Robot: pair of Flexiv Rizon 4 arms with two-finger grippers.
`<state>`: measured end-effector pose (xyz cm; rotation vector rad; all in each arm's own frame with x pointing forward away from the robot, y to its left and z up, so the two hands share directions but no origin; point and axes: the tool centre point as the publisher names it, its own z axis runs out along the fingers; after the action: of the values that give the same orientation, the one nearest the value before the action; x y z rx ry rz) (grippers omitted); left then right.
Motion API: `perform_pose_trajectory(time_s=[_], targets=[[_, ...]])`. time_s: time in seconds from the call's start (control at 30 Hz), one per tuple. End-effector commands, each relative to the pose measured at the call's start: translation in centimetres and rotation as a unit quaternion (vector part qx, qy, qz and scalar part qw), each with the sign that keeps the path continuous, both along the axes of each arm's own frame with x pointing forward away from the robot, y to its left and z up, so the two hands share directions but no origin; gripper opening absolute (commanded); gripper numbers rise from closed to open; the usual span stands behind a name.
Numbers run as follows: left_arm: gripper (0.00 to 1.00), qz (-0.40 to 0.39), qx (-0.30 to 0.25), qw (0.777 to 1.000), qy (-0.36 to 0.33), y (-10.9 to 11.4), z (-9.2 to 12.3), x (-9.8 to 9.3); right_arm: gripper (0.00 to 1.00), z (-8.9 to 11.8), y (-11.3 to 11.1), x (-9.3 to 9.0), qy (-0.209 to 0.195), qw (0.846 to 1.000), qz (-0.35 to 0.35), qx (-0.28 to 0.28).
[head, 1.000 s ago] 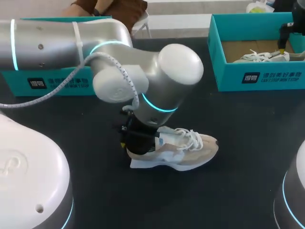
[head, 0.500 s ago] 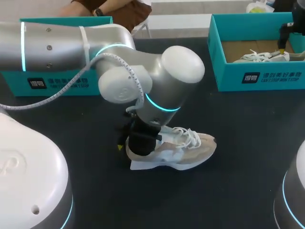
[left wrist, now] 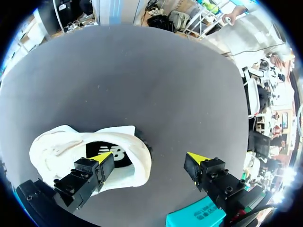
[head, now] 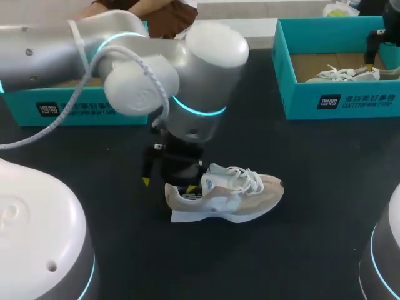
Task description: Take the shoe out of the shoebox, open the shoe tongue, remove and reinsert the insole, then place the shoe into the shoebox
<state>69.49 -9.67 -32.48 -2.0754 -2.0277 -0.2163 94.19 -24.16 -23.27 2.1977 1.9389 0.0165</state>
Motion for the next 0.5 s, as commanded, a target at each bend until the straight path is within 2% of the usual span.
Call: perform_pose_trajectory(time_s=[0.03,0.23,0.4,0.5], targets=[[1.0,0.022,-0.075,0.997,0.005,2.3,1.9,-0.4,1.0,0.0,0.0,0.0,0.0,1.0,0.0,0.0],[1.0,0.13,-0.154,0.979,0.033,4.0,2.3,-0.8,1.0,0.0,0.0,0.0,0.0,1.0,0.0,0.0],[1.0,0.177,-0.205,0.96,0.067,5.2,3.9,-0.7,1.0,0.0,0.0,0.0,0.0,1.0,0.0,0.0],[1.0,0.185,-0.216,0.956,0.069,5.5,4.6,-0.8,1.0,0.0,0.0,0.0,0.0,1.0,0.0,0.0]])
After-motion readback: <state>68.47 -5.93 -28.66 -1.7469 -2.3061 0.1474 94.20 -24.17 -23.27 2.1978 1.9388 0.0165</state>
